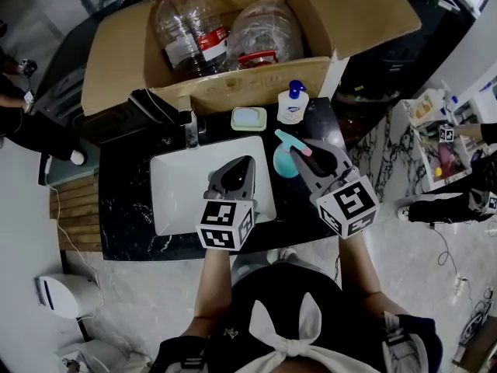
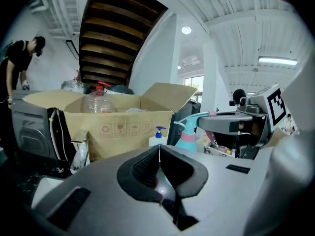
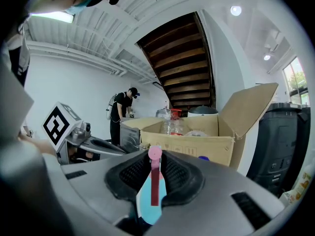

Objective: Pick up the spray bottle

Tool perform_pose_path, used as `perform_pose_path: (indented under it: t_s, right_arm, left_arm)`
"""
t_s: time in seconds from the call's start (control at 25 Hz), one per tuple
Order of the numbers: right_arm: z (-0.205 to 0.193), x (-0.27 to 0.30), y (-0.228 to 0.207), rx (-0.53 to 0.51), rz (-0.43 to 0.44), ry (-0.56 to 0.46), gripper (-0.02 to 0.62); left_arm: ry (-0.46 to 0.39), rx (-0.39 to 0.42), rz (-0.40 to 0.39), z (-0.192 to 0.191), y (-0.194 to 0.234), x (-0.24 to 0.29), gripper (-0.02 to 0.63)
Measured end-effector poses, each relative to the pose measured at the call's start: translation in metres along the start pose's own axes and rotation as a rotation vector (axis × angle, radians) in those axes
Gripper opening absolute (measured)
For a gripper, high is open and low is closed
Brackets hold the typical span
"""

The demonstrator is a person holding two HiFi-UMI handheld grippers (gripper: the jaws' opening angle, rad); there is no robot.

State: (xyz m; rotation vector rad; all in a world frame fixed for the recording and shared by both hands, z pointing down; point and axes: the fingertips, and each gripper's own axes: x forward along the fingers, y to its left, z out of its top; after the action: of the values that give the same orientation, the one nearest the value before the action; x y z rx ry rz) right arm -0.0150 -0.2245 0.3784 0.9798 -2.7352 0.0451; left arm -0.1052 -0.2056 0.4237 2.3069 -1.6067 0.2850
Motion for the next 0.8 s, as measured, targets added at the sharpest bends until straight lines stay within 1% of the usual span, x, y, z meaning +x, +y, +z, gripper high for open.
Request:
perform_pose_path:
  t_s: [0.48, 0.8]
  right_arm:
    - [0.017, -0.007, 0.003, 0.018, -0.009, -0.060, 0.069]
    - [0.029, -0.014, 0.007, -0.007, -0.004, -0.101, 0.069]
  left_arm:
    - [0.005, 0.002, 0.004, -0.001, 0.002, -0.004, 0.028]
    - [0.003, 0.003, 0.003, -0.002, 0.001, -0.005, 0.028]
